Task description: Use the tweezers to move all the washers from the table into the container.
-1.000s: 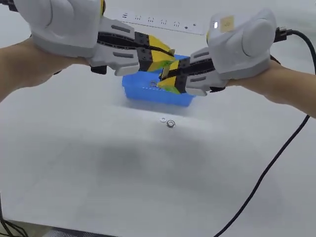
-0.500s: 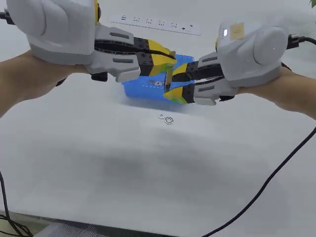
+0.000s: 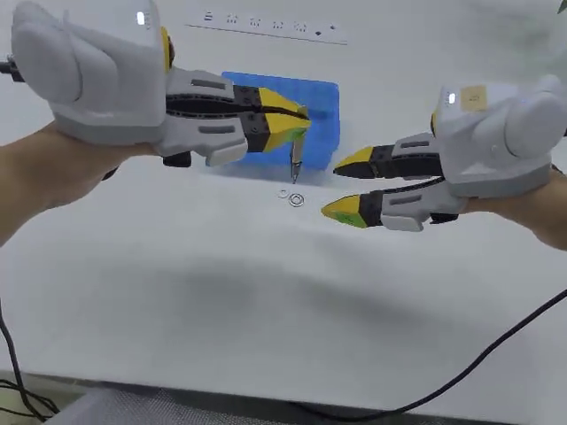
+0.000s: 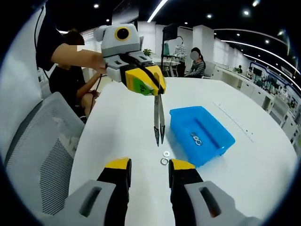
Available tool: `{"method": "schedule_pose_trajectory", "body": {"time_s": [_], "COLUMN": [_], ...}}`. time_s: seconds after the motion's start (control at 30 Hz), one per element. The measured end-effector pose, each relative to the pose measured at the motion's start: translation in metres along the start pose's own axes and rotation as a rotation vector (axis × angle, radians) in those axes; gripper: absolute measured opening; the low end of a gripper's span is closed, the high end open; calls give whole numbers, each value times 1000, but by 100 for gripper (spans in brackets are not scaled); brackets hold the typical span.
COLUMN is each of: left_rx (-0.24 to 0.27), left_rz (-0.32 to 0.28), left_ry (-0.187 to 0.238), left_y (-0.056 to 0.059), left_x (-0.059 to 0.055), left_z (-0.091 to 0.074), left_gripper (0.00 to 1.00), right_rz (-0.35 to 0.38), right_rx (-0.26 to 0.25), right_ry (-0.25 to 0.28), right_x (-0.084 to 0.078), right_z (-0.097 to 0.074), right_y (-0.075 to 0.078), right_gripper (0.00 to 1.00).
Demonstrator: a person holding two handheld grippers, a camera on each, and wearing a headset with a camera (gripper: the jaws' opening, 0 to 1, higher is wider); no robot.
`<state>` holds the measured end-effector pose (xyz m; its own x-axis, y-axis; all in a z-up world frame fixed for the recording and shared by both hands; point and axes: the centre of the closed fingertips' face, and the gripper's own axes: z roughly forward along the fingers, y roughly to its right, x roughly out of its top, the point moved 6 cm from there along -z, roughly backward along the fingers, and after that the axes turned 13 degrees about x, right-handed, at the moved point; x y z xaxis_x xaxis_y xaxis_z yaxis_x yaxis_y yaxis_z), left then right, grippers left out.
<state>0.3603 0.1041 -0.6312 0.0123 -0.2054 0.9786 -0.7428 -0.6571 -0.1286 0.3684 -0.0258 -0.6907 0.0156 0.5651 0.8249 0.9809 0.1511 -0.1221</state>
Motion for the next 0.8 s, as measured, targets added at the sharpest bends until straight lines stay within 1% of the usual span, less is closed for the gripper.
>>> {"method": "schedule_pose_trajectory", "body": {"time_s": [0.07,0.17,0.3,0.37,0.43,0.5,0.57,0.63,0.7,0.73,0.8], "left_rx": [0,-5,1,0,-5,2,10,12,23,24,24], "left_rz": [-7,-1,-12,-13,0,-7,-13,-23,-29,-36,-35], "left_ry": [-7,-20,-5,-10,-23,-25,-26,-40,-43,-40,-34], "left_y": [2,6,8,8,8,6,4,1,-2,-4,-5], "left_x": [-4,-12,-14,-16,-20,-22,-25,-28,-30,-30,-29], "left_z": [2,6,8,10,11,11,11,11,11,11,12], "left_gripper": [5,5,5,5,5,5,5,5,5,5,5], "right_rz": [36,42,70,76,86,76,86,86,95,119,172], "right_rx": [-5,-14,-24,-23,-23,-39,-42,-44,-42,-37,-36], "right_ry": [25,32,43,42,41,51,68,65,59,70,125], "right_x": [-4,-8,-15,-18,-20,-21,-22,-25,-29,-30,-30], "right_z": [-2,-4,-4,-2,0,2,4,8,10,11,14], "right_y": [-3,-6,-10,-12,-14,-16,-18,-20,-23,-24,-26], "right_gripper": [35,39,49,54,60,66,71,76,79,80,81]}}
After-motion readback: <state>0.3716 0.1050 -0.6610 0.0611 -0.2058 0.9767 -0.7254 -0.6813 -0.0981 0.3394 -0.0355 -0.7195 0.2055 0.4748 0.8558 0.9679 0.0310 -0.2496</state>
